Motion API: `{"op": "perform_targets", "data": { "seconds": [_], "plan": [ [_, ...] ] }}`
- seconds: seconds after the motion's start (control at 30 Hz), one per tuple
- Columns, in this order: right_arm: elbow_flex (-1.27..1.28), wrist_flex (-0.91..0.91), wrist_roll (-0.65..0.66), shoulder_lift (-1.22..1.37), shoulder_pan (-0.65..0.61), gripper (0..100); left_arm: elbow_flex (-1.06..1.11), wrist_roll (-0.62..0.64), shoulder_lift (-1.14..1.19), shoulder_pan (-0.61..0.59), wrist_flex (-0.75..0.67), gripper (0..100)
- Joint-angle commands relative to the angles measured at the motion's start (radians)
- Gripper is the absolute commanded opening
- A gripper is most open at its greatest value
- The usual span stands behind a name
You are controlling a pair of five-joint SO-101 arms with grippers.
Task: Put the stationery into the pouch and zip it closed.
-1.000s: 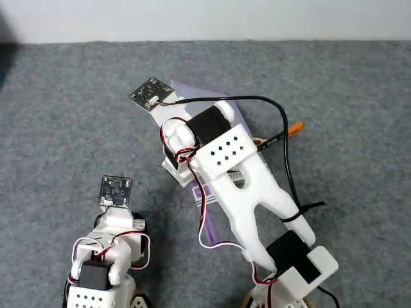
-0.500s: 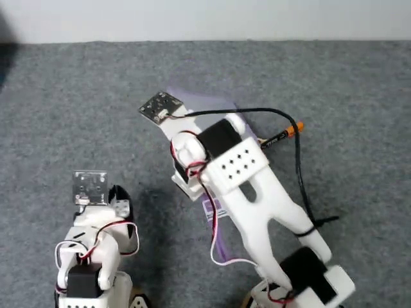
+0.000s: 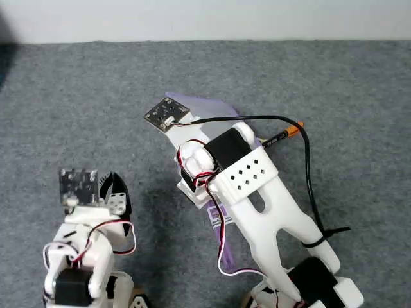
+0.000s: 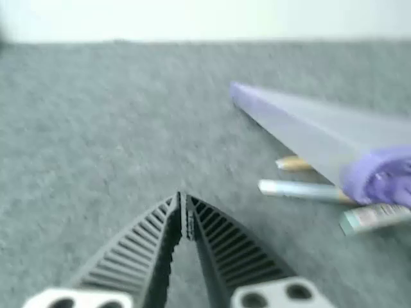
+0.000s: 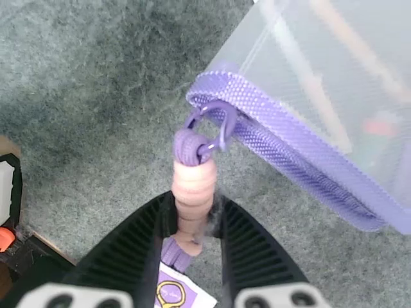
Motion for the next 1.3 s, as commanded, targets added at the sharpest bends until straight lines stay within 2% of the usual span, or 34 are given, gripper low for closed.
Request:
{"op": "perform_targets", "data": {
  "seconds": [0.0,0.2,0.37,0.47,0.6,0.83,1.13,1.27],
  "plan": [
    [-0.005,0.001,-0.005,-0.042,0.01,0.9,-0.151,0.02,0.221,0.029,0.008,2],
    [-0.005,-0.004,-0.005,-0.042,0.015,0.9,-0.259,0.011,0.485,0.025,0.0,2],
    [-0.005,-0.004,-0.005,-0.042,0.015,0.9,-0.292,0.014,0.611,0.029,-0.097,2],
    [-0.005,-0.004,-0.005,-0.042,0.015,0.9,-0.341,0.034,0.674,0.031,-0.106,12],
    [-0.008,-0.004,-0.005,-0.048,0.015,0.9,-0.409,0.137,0.741,0.041,-0.061,25],
    [-0.008,-0.004,-0.006,-0.051,0.015,0.9,-0.427,0.158,0.767,0.218,-0.069,24],
    [-0.064,-0.007,-0.005,-0.053,0.015,0.9,-0.401,0.17,0.773,0.224,-0.204,24],
    [-0.074,-0.007,-0.005,-0.05,0.015,0.8,-0.372,0.17,0.772,0.221,-0.204,24]
  ]
}}
